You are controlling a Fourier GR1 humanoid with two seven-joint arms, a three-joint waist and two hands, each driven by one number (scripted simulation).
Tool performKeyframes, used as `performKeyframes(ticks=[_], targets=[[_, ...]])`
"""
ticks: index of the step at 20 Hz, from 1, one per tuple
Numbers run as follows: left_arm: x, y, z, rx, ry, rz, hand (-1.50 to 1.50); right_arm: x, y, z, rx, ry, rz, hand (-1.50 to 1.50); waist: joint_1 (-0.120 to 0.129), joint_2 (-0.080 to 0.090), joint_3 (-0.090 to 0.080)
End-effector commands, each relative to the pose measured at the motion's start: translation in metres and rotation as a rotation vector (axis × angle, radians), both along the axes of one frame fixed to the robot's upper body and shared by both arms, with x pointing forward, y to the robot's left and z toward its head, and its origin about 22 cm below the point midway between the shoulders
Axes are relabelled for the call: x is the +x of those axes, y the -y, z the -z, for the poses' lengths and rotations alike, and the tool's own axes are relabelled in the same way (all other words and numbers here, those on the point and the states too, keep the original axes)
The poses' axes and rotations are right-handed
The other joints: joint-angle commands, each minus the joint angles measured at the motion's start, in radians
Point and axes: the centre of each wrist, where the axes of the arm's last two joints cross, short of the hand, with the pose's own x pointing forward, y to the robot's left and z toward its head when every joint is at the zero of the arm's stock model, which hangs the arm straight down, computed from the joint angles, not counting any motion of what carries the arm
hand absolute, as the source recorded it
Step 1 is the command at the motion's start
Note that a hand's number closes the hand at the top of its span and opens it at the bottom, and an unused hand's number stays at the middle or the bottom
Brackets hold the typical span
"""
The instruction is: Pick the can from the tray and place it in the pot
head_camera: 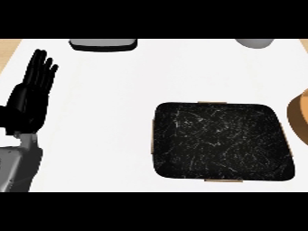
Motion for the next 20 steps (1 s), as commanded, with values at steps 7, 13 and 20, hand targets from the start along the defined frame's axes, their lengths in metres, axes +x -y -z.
performKeyframes(ticks=[7,13,20], targets=[[-0.002,-0.005,0.0,0.0,-0.006,-0.04,0.0,0.004,0.01,-0.036,0.27,0.32,-0.024,-1.5,-0.02,-0.006,-0.001],[-0.003,0.001,-0.009,0.0,0.008,-0.018,0.0,-0.013,0.029,-0.039,0.455,0.468,0.074,-1.5,-0.019,-0.007,-0.001],[0.003,-0.002,0.0,0.016,-0.005,-0.021,0.0,-0.056,0.077,-0.029,0.489,0.601,0.109,-1.5,-0.011,-0.002,-0.001]])
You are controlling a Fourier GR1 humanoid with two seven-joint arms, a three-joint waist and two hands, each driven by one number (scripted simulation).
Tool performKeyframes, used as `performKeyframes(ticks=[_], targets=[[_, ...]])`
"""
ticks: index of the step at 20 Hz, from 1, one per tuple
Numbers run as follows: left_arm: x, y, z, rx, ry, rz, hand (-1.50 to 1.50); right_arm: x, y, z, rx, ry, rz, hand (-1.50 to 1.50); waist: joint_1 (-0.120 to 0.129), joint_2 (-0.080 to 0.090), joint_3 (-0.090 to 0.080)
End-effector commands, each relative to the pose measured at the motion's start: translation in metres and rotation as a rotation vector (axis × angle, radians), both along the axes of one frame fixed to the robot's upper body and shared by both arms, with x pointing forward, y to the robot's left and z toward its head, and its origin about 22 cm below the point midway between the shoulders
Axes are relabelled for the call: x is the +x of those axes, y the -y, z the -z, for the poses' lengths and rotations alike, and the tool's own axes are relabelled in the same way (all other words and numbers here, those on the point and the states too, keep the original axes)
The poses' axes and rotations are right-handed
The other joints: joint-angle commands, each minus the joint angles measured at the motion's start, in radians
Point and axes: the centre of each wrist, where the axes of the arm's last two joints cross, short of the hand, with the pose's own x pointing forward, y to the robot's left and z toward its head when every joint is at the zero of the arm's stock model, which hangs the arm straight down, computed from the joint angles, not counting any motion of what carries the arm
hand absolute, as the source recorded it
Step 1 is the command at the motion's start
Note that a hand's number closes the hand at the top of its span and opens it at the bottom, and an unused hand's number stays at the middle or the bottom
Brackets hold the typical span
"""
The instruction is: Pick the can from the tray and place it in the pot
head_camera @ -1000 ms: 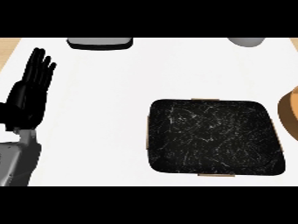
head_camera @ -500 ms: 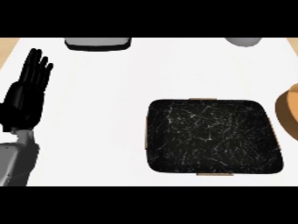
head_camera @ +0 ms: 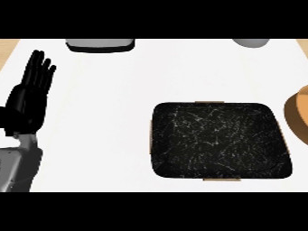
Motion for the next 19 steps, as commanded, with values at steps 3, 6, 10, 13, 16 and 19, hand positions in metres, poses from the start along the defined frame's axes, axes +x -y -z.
performKeyframes(ticks=[3,6,10,13,16,19], targets=[[0.002,-0.001,0.001,0.001,0.002,0.005,0.0,-0.047,0.046,-0.009,0.038,0.092,0.031,-1.5,0.006,0.002,0.001],[0.0,0.007,-0.013,0.004,-0.009,0.007,0.0,-0.077,0.058,0.019,0.07,0.103,0.062,-1.5,0.008,0.003,0.002],[0.001,-0.008,-0.011,0.0,0.018,0.006,0.0,-0.109,0.08,-0.004,0.056,0.117,0.092,-1.5,0.009,0.003,0.002],[0.001,0.011,0.009,-0.008,0.023,0.016,0.0,-0.122,0.082,0.013,0.062,0.129,0.077,-1.5,0.01,0.005,0.003],[0.004,0.003,-0.006,0.005,0.027,-0.001,0.0,-0.15,0.091,0.006,0.056,0.111,0.074,-1.5,0.005,0.005,0.005],[0.011,-0.005,-0.004,-0.014,0.005,0.023,0.0,-0.148,0.089,0.012,0.034,0.117,0.088,-1.5,0.01,0.007,0.005]])
